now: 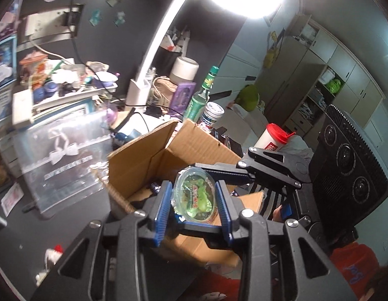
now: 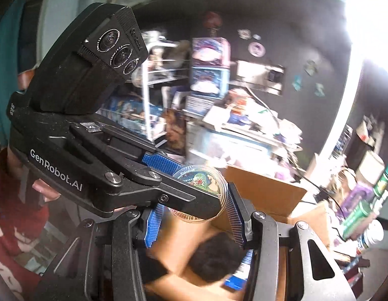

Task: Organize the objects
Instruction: 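Place the green jelly cup into the box with the right gripper, then return the right gripper and grasp the grey plush ghost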

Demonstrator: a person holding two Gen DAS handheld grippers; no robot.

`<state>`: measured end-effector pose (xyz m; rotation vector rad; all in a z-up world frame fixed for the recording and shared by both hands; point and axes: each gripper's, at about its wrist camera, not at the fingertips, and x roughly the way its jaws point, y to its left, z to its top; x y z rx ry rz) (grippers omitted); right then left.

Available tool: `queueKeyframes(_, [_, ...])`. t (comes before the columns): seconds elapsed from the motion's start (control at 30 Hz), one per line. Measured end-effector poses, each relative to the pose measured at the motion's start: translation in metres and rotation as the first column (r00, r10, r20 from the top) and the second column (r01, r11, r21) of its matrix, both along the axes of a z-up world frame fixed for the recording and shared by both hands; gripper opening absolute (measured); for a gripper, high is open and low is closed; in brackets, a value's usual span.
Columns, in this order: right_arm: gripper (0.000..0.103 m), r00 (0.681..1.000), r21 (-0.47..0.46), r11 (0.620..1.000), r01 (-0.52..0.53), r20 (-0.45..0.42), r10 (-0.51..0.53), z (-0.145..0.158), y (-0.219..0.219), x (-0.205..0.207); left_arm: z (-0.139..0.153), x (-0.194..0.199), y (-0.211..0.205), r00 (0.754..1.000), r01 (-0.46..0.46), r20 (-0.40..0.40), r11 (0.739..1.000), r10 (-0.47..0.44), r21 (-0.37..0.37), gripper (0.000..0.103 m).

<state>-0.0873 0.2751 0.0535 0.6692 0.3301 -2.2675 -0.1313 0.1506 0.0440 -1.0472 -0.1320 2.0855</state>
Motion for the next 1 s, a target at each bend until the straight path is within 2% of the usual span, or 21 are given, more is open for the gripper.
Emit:
queueKeyframes(0.2, [0.042, 0.993, 0.052, 0.998, 0.031, 0.113, -0.037, -0.007, 0.017, -0.037, -0.012, -0.034, 0.028, 0.996, 0.030, 0.081, 0.999, -0.028, -0.016, 0.033])
queueKeyframes(0.3, [0.042, 0.988, 0.079, 0.996, 0.030, 0.146, -0.042, -0.010, 0.016, -0.043, -0.016, -0.037, 0.031, 0.995, 0.032, 0.093, 0.999, -0.029, -0.024, 0.033])
queueKeyframes(0.33, [0.043, 0.987, 0.087, 0.996, 0.033, 0.156, -0.046, -0.011, 0.016, -0.044, -0.016, -0.037, 0.032, 0.996, 0.030, 0.090, 0.999, -0.027, -0.031, 0.034])
queueKeyframes(0.37, [0.043, 0.984, 0.102, 0.994, 0.039, 0.167, -0.056, -0.013, 0.015, -0.046, -0.016, -0.037, 0.031, 0.996, 0.026, 0.086, 0.999, -0.022, -0.039, 0.043])
queueKeyframes(0.4, [0.045, 0.984, 0.111, 0.993, 0.044, 0.168, -0.063, -0.015, 0.016, -0.046, -0.015, -0.035, 0.030, 0.998, 0.013, 0.070, 0.998, -0.009, -0.054, 0.058])
queueKeyframes(0.47, [0.055, 0.984, 0.127, 0.990, 0.063, 0.158, -0.082, -0.017, 0.017, -0.046, -0.013, -0.031, 0.028, 0.999, -0.006, 0.038, 0.998, 0.008, -0.070, 0.070])
queueKeyframes(0.77, [0.055, 0.980, 0.121, 0.989, 0.088, 0.168, -0.108, -0.015, 0.023, -0.039, 0.003, -0.008, -0.005, 0.993, -0.105, -0.056, 0.992, 0.101, -0.072, 0.075])
queueKeyframes(0.93, [0.055, 0.983, 0.106, 0.992, 0.073, 0.163, -0.090, -0.010, 0.016, -0.031, 0.015, 0.015, -0.031, 0.969, -0.207, -0.148, 0.976, 0.195, -0.069, 0.075])
queueKeyframes(1.0, [0.055, 0.986, 0.081, 0.995, 0.054, 0.151, -0.066, -0.005, 0.010, -0.023, 0.019, 0.028, -0.046, 0.954, -0.250, -0.188, 0.967, 0.235, -0.056, 0.081])
